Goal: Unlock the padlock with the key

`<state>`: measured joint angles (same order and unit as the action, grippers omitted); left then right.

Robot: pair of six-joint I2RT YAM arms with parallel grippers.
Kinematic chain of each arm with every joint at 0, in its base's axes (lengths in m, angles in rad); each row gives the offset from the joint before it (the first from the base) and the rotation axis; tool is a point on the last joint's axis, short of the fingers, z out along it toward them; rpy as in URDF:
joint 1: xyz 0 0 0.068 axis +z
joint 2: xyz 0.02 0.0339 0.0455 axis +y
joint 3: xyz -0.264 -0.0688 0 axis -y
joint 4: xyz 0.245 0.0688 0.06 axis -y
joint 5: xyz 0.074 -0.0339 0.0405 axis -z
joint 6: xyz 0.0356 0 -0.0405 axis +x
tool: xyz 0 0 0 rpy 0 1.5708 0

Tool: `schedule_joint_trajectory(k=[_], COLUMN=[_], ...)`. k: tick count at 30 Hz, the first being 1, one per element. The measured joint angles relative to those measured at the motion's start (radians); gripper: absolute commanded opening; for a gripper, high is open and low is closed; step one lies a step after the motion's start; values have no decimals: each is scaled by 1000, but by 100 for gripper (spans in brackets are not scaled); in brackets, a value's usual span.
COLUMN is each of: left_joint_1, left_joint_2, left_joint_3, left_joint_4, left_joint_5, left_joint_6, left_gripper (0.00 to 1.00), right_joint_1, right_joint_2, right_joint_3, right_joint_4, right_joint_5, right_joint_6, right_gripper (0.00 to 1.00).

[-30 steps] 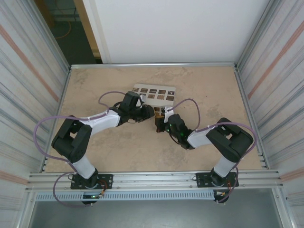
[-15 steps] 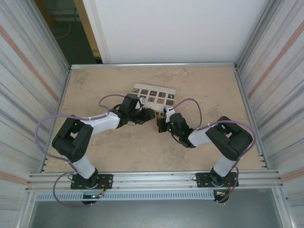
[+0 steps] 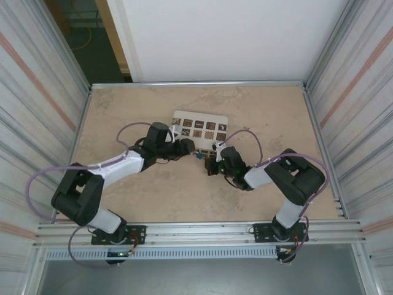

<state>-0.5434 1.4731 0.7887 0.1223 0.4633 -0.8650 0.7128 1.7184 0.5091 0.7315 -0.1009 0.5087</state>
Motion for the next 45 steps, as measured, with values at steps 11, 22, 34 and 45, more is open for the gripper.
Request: schedule_joint_trajectory(k=[11, 22, 34, 45], left_joint_1=[40, 45, 45, 45], left_joint_2=[-217, -238, -82, -10], left_joint_3=[-249, -425, -454, -457], left_joint_4=[110, 341, 594, 693], left_joint_5=[-44, -45, -37, -32], left_joint_6=[-62, -233, -366, -400], left_gripper=[54, 58, 47, 46], right_joint_1=[0, -6, 26, 27], right_joint_2=[-48, -98, -109, -111], right_joint_3=[137, 174, 174, 174], right_joint_4=[-313, -444, -433, -417], right_joint_5=[-85, -171, -183, -187], right_joint_6=[45, 164, 422, 505], right_gripper=[0, 0, 0, 0])
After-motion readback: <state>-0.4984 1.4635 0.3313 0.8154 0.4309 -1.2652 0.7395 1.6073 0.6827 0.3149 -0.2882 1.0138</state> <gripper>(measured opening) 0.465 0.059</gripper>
